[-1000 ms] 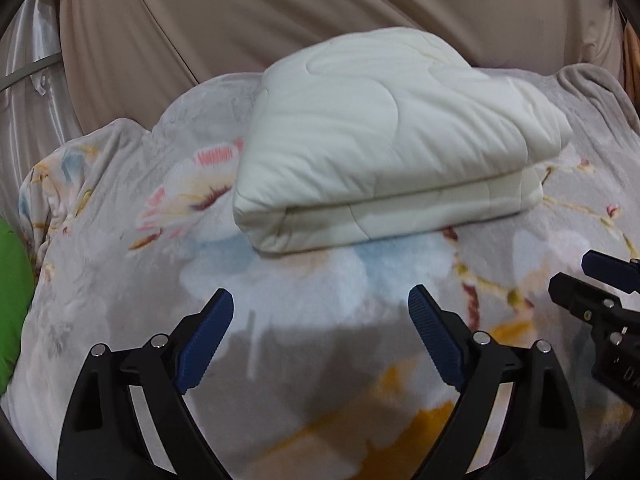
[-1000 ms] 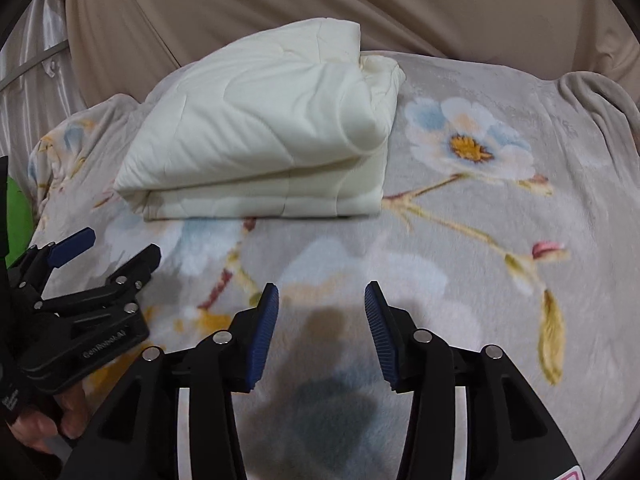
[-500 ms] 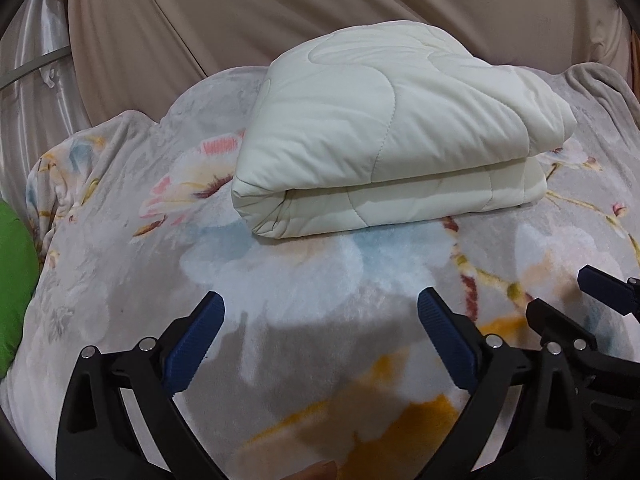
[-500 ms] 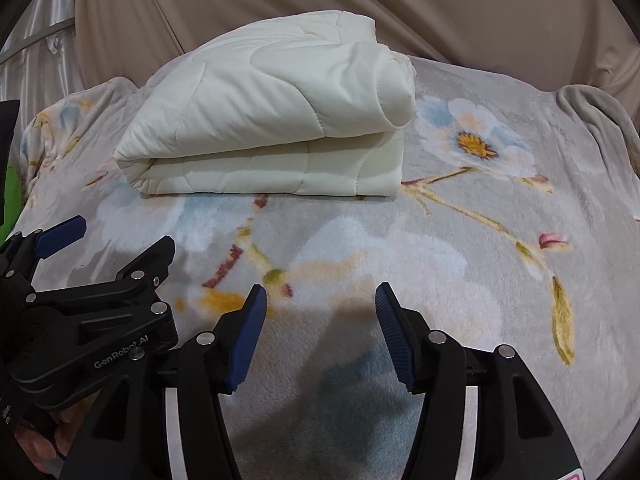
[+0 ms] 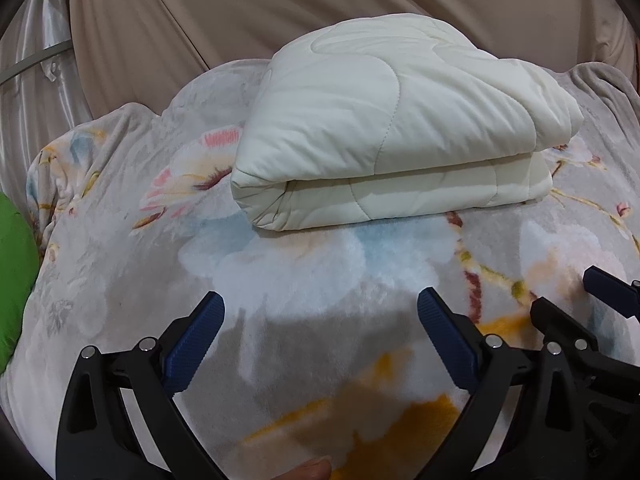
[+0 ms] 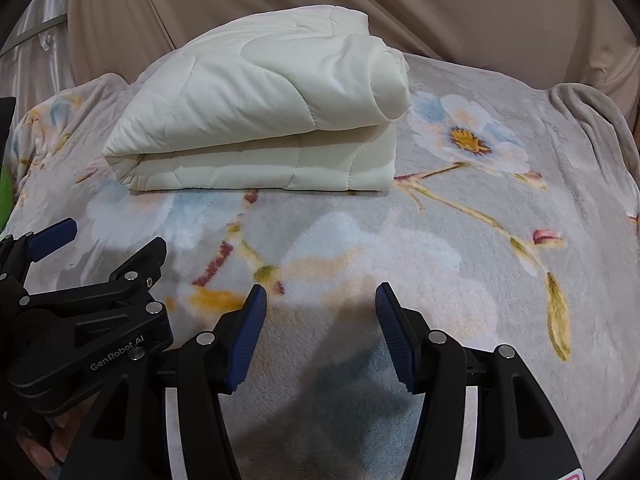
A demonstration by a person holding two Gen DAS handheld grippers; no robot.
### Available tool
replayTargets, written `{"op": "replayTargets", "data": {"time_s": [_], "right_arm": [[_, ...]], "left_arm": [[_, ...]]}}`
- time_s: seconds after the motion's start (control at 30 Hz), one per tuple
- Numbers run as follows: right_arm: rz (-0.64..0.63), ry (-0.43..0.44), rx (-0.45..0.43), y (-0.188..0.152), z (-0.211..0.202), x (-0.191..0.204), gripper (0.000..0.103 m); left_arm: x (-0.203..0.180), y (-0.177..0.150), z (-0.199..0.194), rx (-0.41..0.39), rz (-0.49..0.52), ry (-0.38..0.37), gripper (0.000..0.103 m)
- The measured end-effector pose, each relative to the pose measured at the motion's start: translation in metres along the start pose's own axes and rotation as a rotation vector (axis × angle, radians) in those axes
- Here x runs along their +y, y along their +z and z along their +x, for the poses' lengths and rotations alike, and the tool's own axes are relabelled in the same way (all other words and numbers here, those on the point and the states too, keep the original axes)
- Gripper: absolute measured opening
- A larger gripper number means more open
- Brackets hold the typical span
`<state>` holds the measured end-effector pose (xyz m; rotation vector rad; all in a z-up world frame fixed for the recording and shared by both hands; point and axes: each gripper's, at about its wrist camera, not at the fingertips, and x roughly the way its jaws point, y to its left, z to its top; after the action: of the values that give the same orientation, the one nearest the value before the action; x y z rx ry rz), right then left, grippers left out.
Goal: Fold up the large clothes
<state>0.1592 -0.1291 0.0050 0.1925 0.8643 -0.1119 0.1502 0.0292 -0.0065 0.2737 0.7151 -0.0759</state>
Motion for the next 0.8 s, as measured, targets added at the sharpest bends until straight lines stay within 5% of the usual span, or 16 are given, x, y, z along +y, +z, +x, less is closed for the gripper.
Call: {"op": "replayTargets", "data": {"time_s": [0.8], "right_arm": [[0.003, -0.042, -0.015, -0.0001, -0.0035, 0.0029, 0.056]], "left_arm": [[0.0006, -0.0001, -0.0002, -0.001, -0.002, -0.002, 0.095]]}}
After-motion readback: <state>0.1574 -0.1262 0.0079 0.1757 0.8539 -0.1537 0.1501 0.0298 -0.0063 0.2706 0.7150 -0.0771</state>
